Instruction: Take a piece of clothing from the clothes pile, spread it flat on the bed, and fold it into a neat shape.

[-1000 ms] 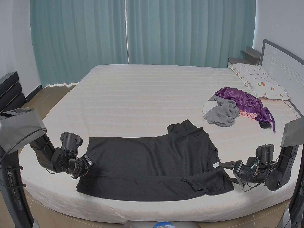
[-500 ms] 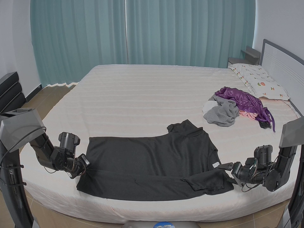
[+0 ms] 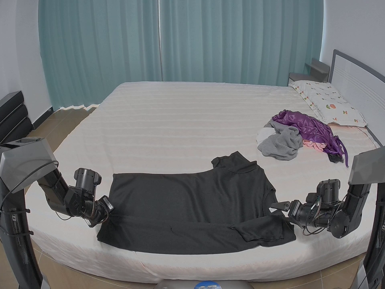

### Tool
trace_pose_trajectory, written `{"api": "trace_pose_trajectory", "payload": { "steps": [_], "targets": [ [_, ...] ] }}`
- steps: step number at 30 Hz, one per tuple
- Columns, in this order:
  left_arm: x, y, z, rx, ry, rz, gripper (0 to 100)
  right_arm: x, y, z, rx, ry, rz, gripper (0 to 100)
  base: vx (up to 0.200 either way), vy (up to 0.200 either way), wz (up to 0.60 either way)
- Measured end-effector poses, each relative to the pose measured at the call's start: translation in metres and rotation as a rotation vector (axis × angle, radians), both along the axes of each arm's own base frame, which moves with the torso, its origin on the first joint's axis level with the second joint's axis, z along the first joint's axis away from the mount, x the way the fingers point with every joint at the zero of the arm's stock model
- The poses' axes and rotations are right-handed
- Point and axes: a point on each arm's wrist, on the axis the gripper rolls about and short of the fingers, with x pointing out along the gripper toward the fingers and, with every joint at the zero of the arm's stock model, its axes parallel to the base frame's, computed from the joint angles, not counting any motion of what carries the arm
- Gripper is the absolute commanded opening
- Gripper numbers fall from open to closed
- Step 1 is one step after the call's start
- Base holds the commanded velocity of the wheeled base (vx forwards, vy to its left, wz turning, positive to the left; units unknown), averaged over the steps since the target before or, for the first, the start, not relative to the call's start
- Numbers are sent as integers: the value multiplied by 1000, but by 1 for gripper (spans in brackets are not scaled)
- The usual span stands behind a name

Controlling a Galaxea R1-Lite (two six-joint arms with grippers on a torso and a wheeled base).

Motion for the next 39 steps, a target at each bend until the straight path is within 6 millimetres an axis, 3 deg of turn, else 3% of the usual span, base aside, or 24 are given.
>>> {"api": "trace_pose_trajectory", "payload": {
  "steps": [20,21,39],
  "targets": [
    [-1,0,-1,0,4,0,0,23,4,-28,-130,-76,115,100,0,0,0],
    [-1,0,-1,0,4,0,0,23,4,-29,-134,-76,119,0,0,0,0],
    [-6,4,4,3,25,7,0,10,-12,-27,-178,-128,114,0,0,0,0]
  ]
}}
